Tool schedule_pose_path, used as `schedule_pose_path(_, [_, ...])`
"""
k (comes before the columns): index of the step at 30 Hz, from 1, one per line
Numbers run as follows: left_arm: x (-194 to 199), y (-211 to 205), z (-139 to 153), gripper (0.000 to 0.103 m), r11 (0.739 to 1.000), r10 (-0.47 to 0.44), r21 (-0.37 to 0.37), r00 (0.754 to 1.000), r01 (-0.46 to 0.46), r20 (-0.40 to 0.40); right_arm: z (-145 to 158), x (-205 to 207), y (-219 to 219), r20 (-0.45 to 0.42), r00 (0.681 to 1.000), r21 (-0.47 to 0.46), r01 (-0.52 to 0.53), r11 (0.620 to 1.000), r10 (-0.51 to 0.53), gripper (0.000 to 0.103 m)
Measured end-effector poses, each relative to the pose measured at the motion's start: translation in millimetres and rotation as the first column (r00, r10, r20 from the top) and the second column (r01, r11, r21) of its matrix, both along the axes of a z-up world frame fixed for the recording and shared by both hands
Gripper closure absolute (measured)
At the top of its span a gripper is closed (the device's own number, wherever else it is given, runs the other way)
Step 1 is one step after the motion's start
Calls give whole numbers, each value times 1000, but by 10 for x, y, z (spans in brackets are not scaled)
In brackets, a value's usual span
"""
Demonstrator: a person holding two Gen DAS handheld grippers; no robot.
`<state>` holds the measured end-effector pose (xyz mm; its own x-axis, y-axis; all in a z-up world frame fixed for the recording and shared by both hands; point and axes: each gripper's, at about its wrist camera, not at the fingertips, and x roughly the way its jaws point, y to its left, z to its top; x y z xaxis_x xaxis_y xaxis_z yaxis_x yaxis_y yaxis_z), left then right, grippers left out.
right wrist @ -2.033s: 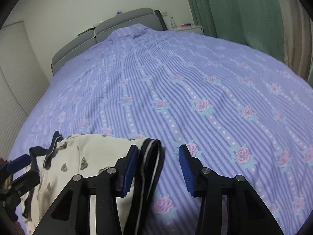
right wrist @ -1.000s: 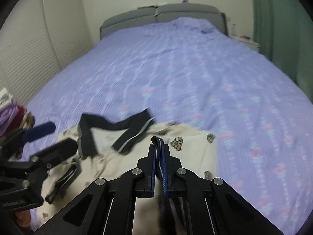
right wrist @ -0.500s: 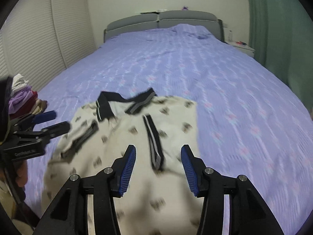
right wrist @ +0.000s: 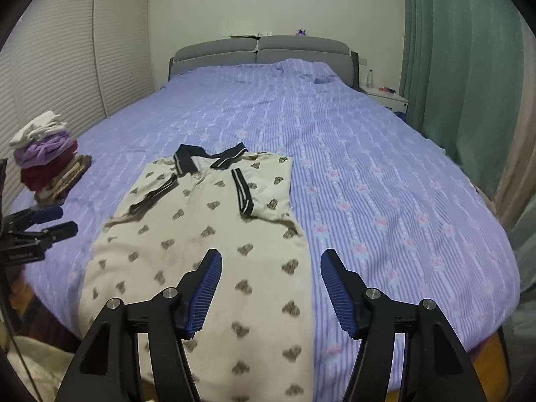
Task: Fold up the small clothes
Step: 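Move both open grippers to the shirt hem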
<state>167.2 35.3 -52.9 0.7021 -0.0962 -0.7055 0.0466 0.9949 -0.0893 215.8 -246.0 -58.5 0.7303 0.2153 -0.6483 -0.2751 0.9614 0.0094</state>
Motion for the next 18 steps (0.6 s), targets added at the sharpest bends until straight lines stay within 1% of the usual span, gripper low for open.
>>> schedule_pose_path(2, [-153, 10, -17, 21, 1000, -4, -9, 1000, 4, -14, -17, -150, -30, -13, 1000, 6, 1, 1000, 0, 41])
schedule_pose_path(5, [-365, -1, -124, 21, 1000, -9, 0, 998, 9, -59, -81, -351, -86, -27, 999, 16, 20, 1000, -20, 41])
schedule_pose_path(8, [-504, 11, -252, 21, 1000, -7, -9, 993, 6, -117, -199, -464, -156, -84, 996, 40, 47, 998, -44, 41])
schedule_pose_path(12, [-632, 53, -437, 21, 997, 0, -73, 981, -15, -195, -431, -535, -292, -178, 981, 62, 96, 993, -83, 41])
schedule_pose_path(13, [-652, 59, -482, 21, 997, 8, -78, 978, -25, -209, -507, -542, -324, -209, 974, 71, 104, 992, -87, 41])
schedule_pose_path(16, [-693, 49, -635, 21, 993, 6, -110, 966, -36, -260, -685, -556, -348, -264, 960, 74, 112, 991, -89, 41])
schedule_pose_path(18, [-685, 40, -776, 21, 989, -6, -142, 951, -40, -308, -789, -533, -348, -289, 953, 71, 121, 990, -96, 41])
